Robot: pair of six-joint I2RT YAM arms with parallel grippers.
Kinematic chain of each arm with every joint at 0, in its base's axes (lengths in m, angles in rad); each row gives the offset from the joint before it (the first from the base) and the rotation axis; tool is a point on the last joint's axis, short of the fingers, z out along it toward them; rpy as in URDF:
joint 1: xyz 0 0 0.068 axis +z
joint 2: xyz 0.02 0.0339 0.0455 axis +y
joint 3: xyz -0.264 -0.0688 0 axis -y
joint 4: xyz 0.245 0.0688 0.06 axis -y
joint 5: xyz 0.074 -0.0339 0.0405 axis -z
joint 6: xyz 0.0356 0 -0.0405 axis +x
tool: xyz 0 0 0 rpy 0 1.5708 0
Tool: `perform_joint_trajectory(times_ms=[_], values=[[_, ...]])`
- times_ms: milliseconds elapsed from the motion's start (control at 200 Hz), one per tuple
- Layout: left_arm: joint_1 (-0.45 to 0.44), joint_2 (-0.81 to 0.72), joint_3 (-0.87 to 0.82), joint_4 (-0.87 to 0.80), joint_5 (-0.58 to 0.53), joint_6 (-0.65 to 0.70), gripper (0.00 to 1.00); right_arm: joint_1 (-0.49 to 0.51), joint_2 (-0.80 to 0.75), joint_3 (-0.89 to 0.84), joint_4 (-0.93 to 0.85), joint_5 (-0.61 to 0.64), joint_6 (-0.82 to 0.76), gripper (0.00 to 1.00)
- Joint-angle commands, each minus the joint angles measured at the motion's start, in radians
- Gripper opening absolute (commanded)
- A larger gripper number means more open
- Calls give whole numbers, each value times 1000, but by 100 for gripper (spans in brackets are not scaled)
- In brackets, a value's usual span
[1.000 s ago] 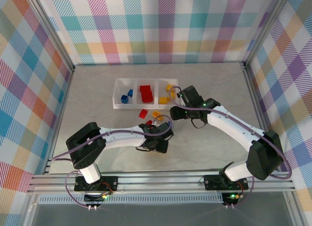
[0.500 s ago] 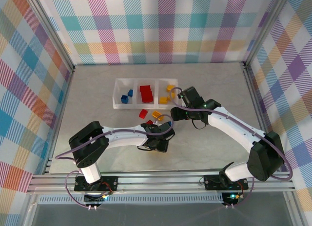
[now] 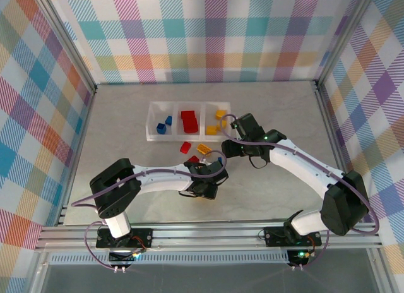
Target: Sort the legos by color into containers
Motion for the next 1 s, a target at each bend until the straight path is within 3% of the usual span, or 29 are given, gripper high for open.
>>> perform_joint_trajectory(times_ms=[0,550,720,1000], values=[[-13,-42,34,-67,-28,-15,40,-8,-39,-14,-5,15,5,77],[4,-67,196,-219,-65,58,43,-110,-119,-61,-19,-51,17,79],[13,-36,220,-190,-29,80,55,-120,-123,-91,-21,-66,20,80],[-7,79,292,-118,60,139,63,-153,-160,-108,-37,-63,42,81]])
